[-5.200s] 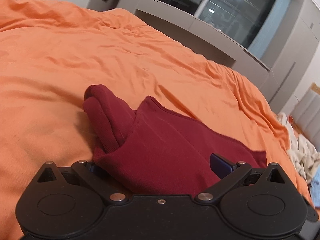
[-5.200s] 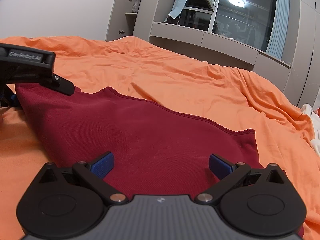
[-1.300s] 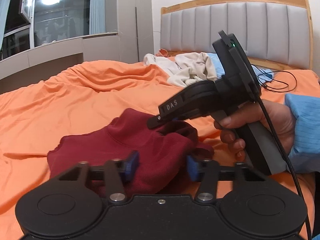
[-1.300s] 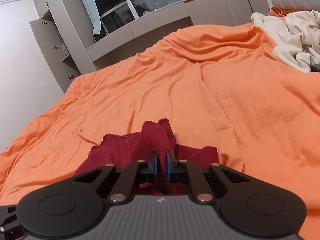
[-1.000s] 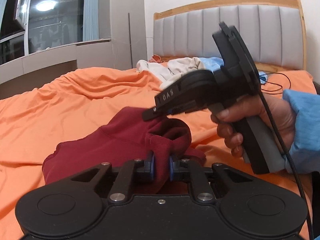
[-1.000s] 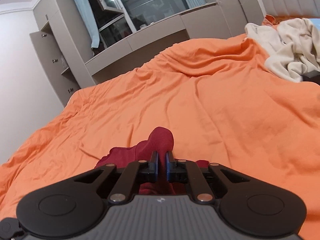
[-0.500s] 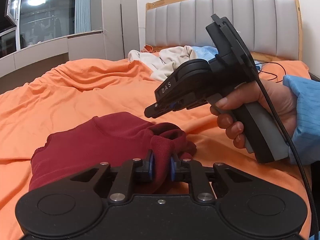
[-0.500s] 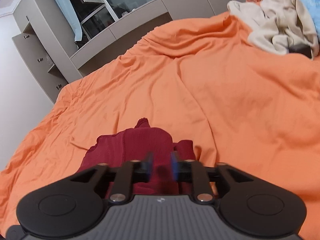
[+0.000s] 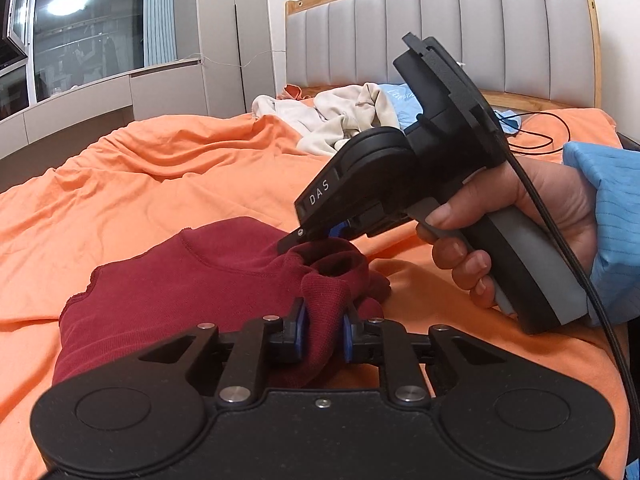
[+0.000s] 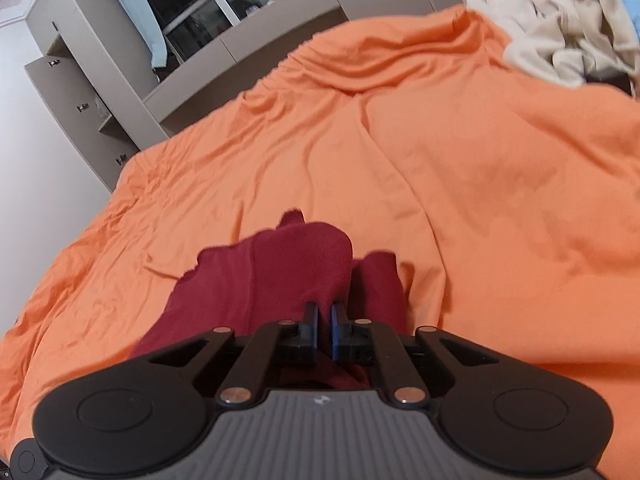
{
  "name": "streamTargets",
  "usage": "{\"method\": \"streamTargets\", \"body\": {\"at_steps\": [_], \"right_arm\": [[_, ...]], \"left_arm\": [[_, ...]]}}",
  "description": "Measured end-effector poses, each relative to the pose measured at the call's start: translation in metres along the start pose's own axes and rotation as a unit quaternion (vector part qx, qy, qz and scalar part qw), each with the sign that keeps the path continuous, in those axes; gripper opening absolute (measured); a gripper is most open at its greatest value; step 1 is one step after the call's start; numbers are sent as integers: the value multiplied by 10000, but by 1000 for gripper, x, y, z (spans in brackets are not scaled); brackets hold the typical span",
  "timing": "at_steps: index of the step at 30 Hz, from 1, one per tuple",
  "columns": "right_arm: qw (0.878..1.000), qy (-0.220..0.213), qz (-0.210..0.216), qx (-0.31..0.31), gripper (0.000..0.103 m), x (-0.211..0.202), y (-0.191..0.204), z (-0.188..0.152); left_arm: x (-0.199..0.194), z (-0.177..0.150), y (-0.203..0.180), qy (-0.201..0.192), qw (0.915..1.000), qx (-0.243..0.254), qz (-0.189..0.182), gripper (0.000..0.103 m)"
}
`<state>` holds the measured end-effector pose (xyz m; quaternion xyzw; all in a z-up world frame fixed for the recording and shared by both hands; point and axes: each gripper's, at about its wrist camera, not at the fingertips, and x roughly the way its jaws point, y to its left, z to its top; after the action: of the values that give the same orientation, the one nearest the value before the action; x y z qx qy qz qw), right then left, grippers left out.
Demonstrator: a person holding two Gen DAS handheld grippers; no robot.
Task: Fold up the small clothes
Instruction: 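Hold the folded shirt bundle closed with both tools, then open and withdraw the left tool while the right tool holds the shirt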
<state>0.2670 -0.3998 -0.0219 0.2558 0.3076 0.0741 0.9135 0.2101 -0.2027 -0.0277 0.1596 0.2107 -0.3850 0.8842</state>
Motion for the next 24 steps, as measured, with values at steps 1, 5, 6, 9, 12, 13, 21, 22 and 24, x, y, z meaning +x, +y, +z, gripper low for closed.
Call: {"method": "streamTargets", "body": {"at_steps": [1, 5, 6, 9, 12, 13, 21, 22, 24], "right_arm": [[10000, -74, 2, -31, 7, -4, 1, 1], [9995, -315, 6, -38, 7, -15, 3, 6], [9994, -341, -22, -48, 7, -17, 4, 7], [9995, -258, -148, -85, 7, -13, 3, 5], [9994, -19, -322, -115, 7, -2, 2, 1], [9993, 54, -355, -119, 7, 2, 1, -1], [9991, 136, -356, -174, 7, 1, 1, -2], [9991, 138, -348, -175, 7, 1, 1, -3], [9991, 156, -347, -172, 7, 1, 0, -3]], "left_arm": [[-1, 0, -1, -17, 10000, -10, 8, 19], [-4, -1, -2, -111, 9999, -16, 17, 17], [-4, 0, -3, -122, 9999, -20, 19, 17], [-2, 1, -5, -108, 9999, 7, 23, 17], [1, -1, -7, -22, 10000, 87, 18, 17], [2, 0, -8, 20, 9999, 112, 2, 18], [0, 2, -5, 48, 9998, 59, -190, 34], [-3, 4, -2, 51, 9996, -57, -269, 41], [-11, 8, 8, -1, 9980, -361, -511, 55]]}}
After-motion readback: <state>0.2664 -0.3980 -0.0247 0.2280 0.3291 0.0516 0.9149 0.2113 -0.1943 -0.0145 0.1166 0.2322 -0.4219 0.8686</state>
